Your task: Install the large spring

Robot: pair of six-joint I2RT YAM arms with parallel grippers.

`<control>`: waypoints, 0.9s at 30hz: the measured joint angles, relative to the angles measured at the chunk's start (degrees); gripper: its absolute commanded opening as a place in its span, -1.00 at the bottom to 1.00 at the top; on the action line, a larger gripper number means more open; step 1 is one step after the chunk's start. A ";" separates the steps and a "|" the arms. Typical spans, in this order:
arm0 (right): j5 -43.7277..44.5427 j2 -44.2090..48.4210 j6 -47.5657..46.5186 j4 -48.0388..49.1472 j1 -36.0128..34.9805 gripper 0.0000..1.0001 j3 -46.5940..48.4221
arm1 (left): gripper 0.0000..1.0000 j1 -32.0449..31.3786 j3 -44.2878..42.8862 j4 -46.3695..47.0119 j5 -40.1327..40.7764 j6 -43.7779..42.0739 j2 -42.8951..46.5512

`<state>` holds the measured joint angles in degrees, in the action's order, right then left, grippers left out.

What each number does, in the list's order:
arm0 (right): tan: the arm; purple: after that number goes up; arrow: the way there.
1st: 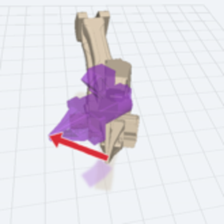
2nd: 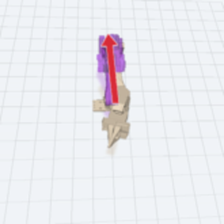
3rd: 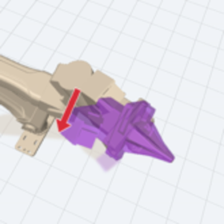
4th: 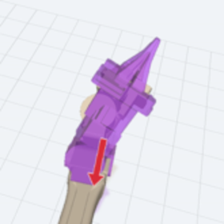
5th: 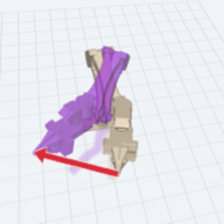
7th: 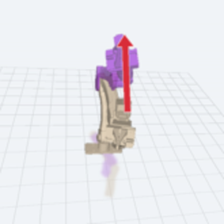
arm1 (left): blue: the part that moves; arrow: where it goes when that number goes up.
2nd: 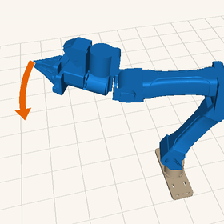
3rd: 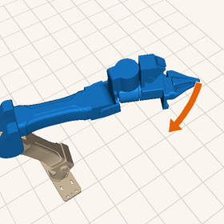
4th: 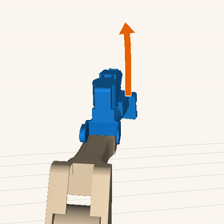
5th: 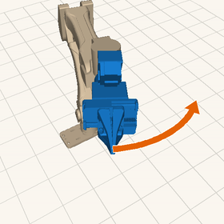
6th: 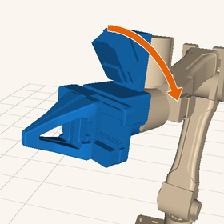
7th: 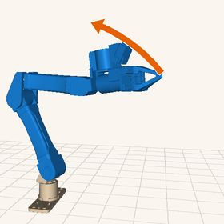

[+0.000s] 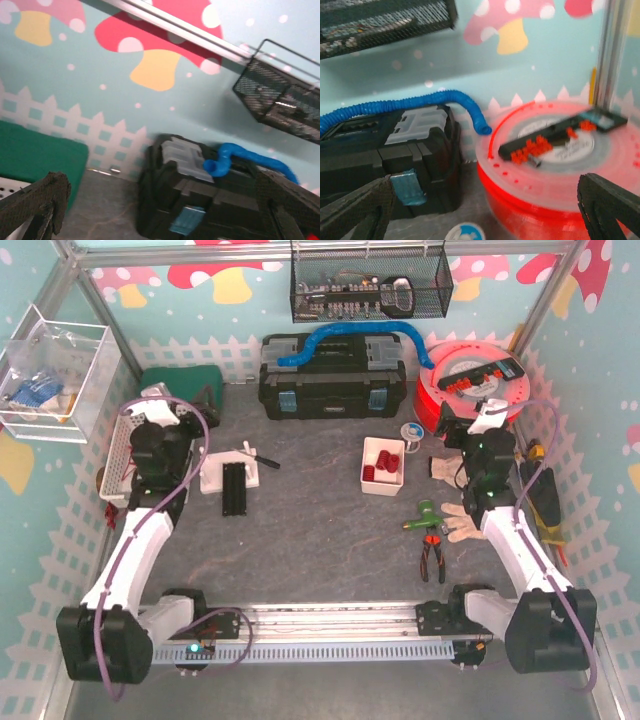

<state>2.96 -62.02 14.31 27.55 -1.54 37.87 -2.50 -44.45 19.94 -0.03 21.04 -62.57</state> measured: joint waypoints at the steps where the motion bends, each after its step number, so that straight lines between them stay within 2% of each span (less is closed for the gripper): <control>1: 0.55 0.39 3.21 -2.89 0.00 0.97 0.98 | 0.99 0.00 -1.42 -2.54 -1.01 1.22 1.22; 5: 0.00 1.99 10.86 -9.97 0.04 0.97 0.09 | 0.99 0.02 -0.33 -9.16 -5.51 4.39 6.80; 11: -5.86 0.79 18.60 -19.80 0.04 0.97 1.46 | 0.98 2.54 8.22 -17.35 -8.61 10.14 15.23; 17: -11.98 -0.24 20.00 -29.09 -0.92 0.97 4.52 | 0.97 2.12 12.22 -21.68 -12.02 13.70 15.52; 21: -12.98 3.67 18.75 -32.41 -5.75 0.97 3.58 | 0.97 -3.23 13.00 -25.75 -10.29 14.67 11.89; 24: -11.78 7.06 17.35 -32.74 -11.96 0.96 2.43 | 0.96 -8.37 12.26 -29.49 -5.22 14.80 8.94; 27: -10.45 6.88 15.80 -32.63 -18.01 0.96 1.95 | 0.91 -10.95 10.84 -33.00 -0.68 14.93 6.56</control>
<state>-7.49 -55.13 30.11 -5.08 -19.55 39.81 -13.45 -33.61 -13.06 -0.71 35.97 -56.01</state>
